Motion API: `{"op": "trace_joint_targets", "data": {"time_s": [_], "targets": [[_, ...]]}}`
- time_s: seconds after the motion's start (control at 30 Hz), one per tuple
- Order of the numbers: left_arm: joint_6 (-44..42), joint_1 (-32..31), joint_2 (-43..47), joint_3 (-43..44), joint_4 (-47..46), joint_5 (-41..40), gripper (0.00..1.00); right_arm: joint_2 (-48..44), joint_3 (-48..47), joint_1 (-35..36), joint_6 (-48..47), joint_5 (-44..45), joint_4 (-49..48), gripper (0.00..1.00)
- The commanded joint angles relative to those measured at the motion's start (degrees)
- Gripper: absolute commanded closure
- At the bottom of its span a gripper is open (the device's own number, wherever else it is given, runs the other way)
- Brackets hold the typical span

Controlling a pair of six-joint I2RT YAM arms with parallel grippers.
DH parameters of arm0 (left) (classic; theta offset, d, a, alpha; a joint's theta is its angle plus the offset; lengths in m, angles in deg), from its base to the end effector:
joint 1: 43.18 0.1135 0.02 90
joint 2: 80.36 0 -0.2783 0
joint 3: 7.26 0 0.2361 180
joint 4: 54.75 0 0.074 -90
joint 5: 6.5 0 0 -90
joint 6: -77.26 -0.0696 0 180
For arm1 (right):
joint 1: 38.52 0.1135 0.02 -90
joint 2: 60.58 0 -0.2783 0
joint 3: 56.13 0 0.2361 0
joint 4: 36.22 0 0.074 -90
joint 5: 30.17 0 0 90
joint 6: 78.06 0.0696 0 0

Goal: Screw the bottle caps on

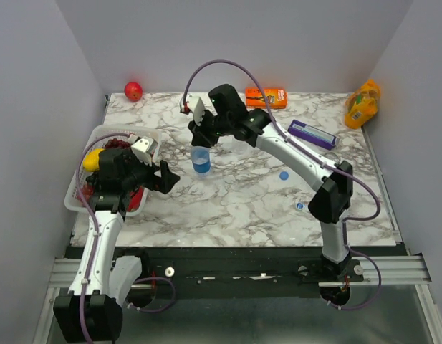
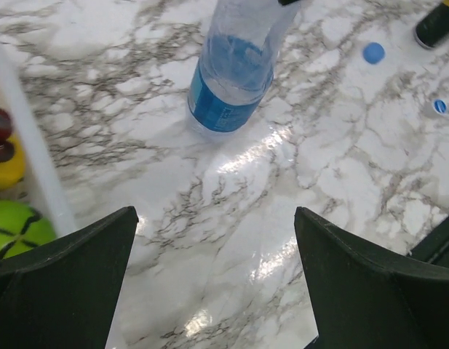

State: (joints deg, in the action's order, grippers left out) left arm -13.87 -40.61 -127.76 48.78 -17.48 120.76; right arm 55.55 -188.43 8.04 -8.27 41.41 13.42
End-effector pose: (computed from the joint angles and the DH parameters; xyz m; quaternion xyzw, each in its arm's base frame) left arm 0.1803 -0.0341 0.2918 0.1528 0.8169 -0.2590 0.4922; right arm 0.3183 0.3681 0.3519 -0.5417 0.6842 0.2438 0.4230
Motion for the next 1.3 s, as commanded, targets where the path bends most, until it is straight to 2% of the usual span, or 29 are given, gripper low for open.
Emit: {"op": "trace_joint_targets", "data": {"time_s": [0.0,0.1,0.2,0.33,0.47,0.6,0.87,1.17,1.27], "targets": [[-3.62,-4.85,-6.2,-0.19,-8.03,8.97,0.01,-9.52,0.86,0.19,-3.26,-5.13,6.37,0.99],[-5.02,-8.18,-7.88,-1.06,-12.25,10.47,0.01,-10.06,-1.67,-0.77,-0.72,-7.33,11.98,0.99],[-8.63,-11.26,-9.72,-2.29,-15.85,12.66,0.01,-7.86,-5.46,-3.14,3.85,-14.44,17.01,0.99],[-5.83,-13.72,-12.54,-4.32,-25.07,13.37,0.01,-8.65,-4.59,-3.94,5.0,-19.63,15.97,0.99],[-2.05,-16.1,-17.37,-2.57,-30.61,13.37,0.01,-8.38,-5.38,-3.94,6.4,-21.4,15.89,0.99],[-1.69,-18.65,-21.59,-0.98,-32.39,13.46,0.01,-8.56,-5.99,-3.94,7.37,-22.72,14.83,0.99],[0.86,-21.9,-23.09,-0.63,-35.73,14.6,0.02,-8.73,-5.21,-4.11,9.3,-22.72,13.69,0.99],[0.33,-22.61,-23.53,-0.72,-33.88,14.34,0.17,-9.26,-4.5,-4.73,9.57,-22.1,13.34,0.99],[0.86,-22.52,-23.79,-0.72,-34.58,13.81,0.28,-9.26,-3.63,-4.73,10.1,-21.67,13.34,0.99]]}}
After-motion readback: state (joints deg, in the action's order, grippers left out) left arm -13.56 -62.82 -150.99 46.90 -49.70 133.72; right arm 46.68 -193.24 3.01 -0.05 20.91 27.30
